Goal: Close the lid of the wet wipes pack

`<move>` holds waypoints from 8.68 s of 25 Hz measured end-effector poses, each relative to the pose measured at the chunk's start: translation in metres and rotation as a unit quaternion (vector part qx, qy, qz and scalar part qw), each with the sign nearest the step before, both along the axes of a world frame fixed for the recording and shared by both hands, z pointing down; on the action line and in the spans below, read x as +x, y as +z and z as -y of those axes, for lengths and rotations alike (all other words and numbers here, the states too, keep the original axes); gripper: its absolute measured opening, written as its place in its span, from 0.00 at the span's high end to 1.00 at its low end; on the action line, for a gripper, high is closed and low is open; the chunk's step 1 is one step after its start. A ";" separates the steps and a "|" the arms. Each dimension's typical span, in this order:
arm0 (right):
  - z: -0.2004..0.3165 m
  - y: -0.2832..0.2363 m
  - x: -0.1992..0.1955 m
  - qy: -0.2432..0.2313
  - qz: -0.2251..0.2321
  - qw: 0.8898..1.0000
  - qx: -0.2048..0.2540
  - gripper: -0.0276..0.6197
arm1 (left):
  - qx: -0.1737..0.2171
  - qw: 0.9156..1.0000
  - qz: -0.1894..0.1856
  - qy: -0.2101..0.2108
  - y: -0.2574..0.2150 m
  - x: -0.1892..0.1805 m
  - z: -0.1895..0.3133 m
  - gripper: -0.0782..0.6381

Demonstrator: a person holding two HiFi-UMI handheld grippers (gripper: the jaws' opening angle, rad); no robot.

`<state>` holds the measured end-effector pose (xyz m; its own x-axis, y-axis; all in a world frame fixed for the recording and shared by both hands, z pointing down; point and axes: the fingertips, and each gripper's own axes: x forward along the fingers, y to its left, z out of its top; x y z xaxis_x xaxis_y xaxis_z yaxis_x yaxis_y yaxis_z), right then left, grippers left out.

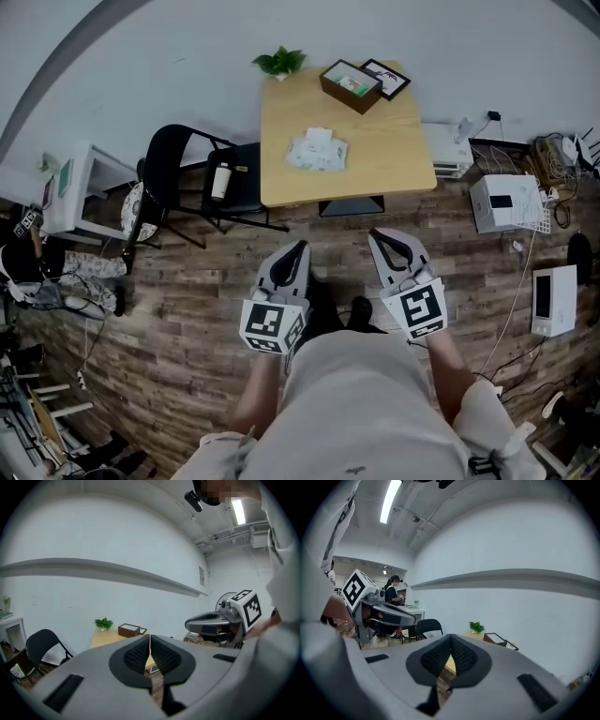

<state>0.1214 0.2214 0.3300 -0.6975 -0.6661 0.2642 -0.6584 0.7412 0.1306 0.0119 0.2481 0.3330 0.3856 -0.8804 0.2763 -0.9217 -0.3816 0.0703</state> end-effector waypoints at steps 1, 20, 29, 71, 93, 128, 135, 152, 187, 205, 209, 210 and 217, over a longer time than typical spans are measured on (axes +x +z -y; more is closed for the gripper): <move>0.000 0.002 0.001 0.001 0.000 1.000 -0.002 0.96 | -0.001 1.000 0.000 0.001 0.001 0.001 -0.001 0.88; 0.048 0.013 -0.018 0.027 -0.005 0.999 -0.022 0.96 | -0.007 1.000 -0.020 0.018 0.007 -0.022 0.051 0.88; 0.091 0.015 -0.040 0.035 -0.008 0.999 -0.034 0.93 | -0.008 0.999 -0.030 0.042 0.009 -0.040 0.096 0.88; 0.247 0.079 -0.130 0.107 0.012 0.984 -0.144 0.78 | -0.050 0.992 -0.064 0.095 0.053 -0.150 0.250 0.79; 0.358 0.160 -0.123 0.010 -0.019 0.977 -0.210 0.75 | -0.072 0.996 -0.052 0.009 0.067 -0.124 0.328 0.79; 0.419 0.299 -0.136 -0.115 -0.043 0.930 -0.347 0.73 | -0.135 0.983 -0.040 -0.119 0.111 -0.101 0.352 0.79; 0.421 0.312 -0.139 -0.115 -0.041 0.922 -0.367 0.72 | -0.137 0.981 -0.037 -0.132 0.112 -0.105 0.346 0.79; 0.418 0.310 -0.144 -0.120 -0.039 0.919 -0.373 0.72 | -0.133 0.980 -0.038 -0.146 0.108 -0.114 0.336 0.79; 0.428 0.308 -0.145 -0.078 -0.061 0.931 -0.352 0.75 | -0.127 0.986 -0.028 -0.100 0.099 -0.137 0.324 0.79; 0.424 0.315 -0.148 -0.085 -0.067 0.925 -0.365 0.75 | -0.124 0.986 -0.031 -0.104 0.099 -0.143 0.327 0.79; 0.424 0.307 -0.148 -0.079 -0.062 0.928 -0.358 0.75 | -0.121 0.987 -0.032 -0.096 0.096 -0.144 0.327 0.79; 0.424 0.305 -0.147 -0.078 -0.061 0.929 -0.356 0.75 | -0.119 0.988 -0.032 -0.095 0.095 -0.144 0.326 0.79; 0.422 0.288 -0.146 -0.065 -0.055 0.937 -0.338 0.79 | -0.113 0.990 -0.031 -0.081 0.089 -0.147 0.318 0.79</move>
<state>-0.0247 -0.2007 0.6177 -0.7046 -0.2321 0.6706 -0.5671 0.7522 -0.3355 -0.1352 -0.0702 0.4222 0.2674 -0.8508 0.4523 -0.9605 -0.1978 0.1959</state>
